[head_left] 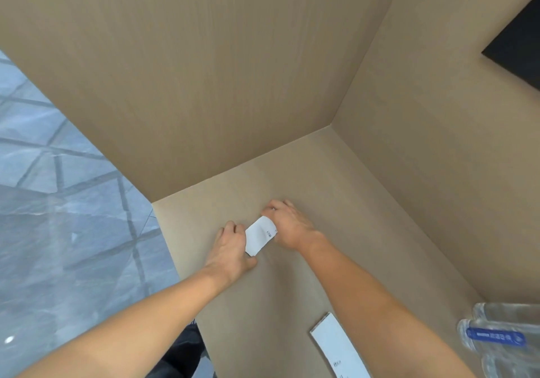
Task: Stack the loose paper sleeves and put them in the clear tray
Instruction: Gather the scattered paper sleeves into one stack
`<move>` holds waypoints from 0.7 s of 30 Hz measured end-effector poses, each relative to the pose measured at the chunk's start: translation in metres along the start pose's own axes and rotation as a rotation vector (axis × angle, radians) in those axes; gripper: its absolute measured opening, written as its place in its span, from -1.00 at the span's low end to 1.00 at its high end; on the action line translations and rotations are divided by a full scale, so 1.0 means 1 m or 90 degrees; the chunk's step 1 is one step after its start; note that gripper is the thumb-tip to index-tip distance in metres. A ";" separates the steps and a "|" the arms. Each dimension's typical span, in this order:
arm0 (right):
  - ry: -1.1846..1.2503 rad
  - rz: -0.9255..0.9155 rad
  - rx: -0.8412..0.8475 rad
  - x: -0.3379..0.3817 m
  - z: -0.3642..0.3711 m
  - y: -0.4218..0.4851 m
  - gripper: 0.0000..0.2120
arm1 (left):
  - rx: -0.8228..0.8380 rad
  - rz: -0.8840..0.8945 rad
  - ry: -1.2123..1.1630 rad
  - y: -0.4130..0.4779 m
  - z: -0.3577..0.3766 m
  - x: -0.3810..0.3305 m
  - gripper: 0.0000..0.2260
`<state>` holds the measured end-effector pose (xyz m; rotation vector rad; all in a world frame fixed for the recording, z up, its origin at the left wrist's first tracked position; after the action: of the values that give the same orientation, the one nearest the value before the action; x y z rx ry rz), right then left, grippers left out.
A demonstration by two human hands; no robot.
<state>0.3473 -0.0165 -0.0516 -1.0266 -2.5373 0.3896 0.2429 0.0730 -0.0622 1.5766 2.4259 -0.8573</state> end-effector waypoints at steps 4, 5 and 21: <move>0.001 0.049 0.009 0.000 0.000 -0.019 -0.65 | 0.022 0.042 0.031 0.000 -0.008 -0.002 -0.64; 0.010 0.067 0.010 -0.001 -0.001 -0.027 -0.65 | 0.031 0.057 0.034 0.001 -0.010 -0.004 -0.63; 0.289 0.535 -0.131 -0.053 0.035 -0.237 -0.54 | 0.232 0.463 0.188 -0.034 0.039 -0.155 -0.45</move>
<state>0.2231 -0.2229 -0.0036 -1.9796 -1.6750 0.0790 0.2750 -0.0819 -0.0193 2.6218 1.6353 -0.9843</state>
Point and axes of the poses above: each hand's wrist, its own y-axis towards the middle knuckle, its own z-axis out of the palm, x = y × z, the point moved 8 cm from there along y, towards the middle knuckle, and after that the axes turned 1 degree about y, right-handed, at the moved point
